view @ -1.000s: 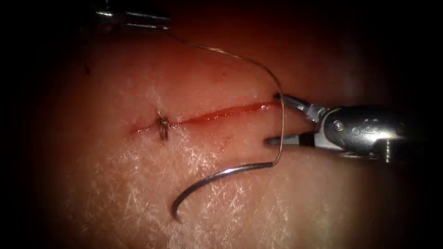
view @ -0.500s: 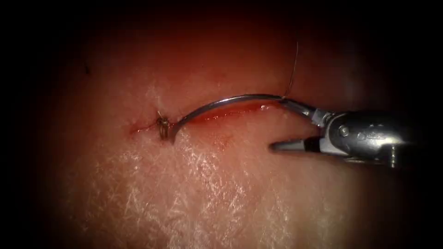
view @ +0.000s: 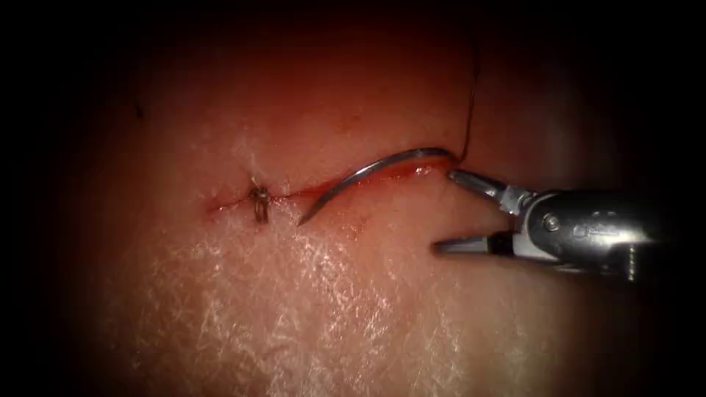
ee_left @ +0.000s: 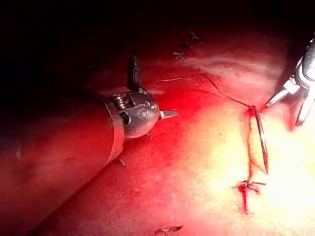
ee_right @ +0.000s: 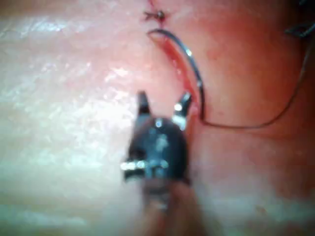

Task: Wound Closure

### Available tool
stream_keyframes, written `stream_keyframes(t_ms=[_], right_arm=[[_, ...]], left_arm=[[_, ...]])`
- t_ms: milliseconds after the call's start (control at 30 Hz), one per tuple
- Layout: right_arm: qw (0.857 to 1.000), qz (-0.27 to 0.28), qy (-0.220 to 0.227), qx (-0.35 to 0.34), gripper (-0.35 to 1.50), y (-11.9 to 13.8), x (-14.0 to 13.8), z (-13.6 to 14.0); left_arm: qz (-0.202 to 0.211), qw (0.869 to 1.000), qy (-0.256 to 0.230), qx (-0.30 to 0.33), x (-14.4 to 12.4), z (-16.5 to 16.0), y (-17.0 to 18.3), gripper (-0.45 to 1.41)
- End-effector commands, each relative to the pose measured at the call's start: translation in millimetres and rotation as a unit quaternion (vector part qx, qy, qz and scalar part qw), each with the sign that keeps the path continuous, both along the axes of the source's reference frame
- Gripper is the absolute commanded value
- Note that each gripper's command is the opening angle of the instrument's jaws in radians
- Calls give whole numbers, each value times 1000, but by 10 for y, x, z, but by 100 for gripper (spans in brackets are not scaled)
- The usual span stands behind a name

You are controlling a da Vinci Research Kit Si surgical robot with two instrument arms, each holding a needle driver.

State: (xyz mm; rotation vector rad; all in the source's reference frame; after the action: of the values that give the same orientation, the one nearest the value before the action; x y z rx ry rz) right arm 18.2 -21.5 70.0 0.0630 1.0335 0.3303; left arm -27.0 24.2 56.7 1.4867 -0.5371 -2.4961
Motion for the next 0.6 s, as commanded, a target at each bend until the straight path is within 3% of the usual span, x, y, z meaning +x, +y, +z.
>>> stream_keyframes(t_ms=[33,167,233,300,333,400,600], right_arm=[[1000,-2,2,1,106,-8,2,4],[1000,-5,5,1,106,-13,-8,0],[1000,-7,4,-2,106,-15,-14,-3],[1000,-5,1,-2,106,-14,-22,-7],[1000,-5,1,-2,106,-14,-22,-7],[1000,2,5,-1,106,-12,-27,-12],[1000,5,8,-1,106,-15,-26,-16]], left_arm=[[-7,1000,-6,12,-3,3,5,140],[-32,998,-36,47,6,-7,9,140],[-44,993,-66,86,11,-16,7,140],[-59,980,-111,156,15,-32,0,140],[-59,980,-111,156,15,-32,0,140],[-67,962,-145,222,13,-45,-25,140],[-66,941,-168,285,6,-62,-85,131]])
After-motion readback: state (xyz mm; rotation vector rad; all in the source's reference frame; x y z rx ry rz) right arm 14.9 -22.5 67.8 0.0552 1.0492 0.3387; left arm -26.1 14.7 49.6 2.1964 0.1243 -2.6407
